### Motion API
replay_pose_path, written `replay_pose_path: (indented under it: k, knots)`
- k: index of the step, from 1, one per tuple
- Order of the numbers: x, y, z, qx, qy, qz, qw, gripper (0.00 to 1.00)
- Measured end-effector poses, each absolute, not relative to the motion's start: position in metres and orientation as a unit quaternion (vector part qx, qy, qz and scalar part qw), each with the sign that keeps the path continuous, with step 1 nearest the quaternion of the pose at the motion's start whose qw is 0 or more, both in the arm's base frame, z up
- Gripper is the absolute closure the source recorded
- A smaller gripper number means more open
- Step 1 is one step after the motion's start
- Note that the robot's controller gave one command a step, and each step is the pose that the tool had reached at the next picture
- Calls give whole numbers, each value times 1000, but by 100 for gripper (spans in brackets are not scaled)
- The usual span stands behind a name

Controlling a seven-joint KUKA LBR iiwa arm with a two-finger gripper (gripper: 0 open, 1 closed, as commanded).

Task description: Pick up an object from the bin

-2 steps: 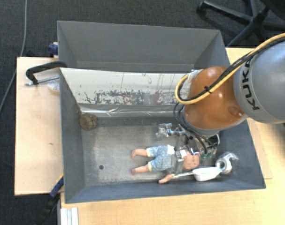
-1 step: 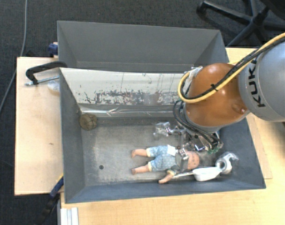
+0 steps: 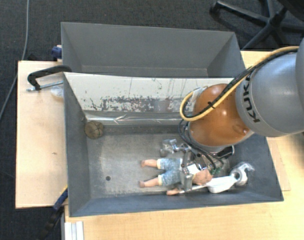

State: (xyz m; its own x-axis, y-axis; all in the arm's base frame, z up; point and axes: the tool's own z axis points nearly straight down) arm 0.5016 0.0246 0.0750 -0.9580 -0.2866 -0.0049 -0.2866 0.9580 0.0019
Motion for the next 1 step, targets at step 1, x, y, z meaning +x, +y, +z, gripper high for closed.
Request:
replay_pose_path:
  k: [1]
  knots:
    - [503, 13, 71, -233, 973, 2, 5, 100]
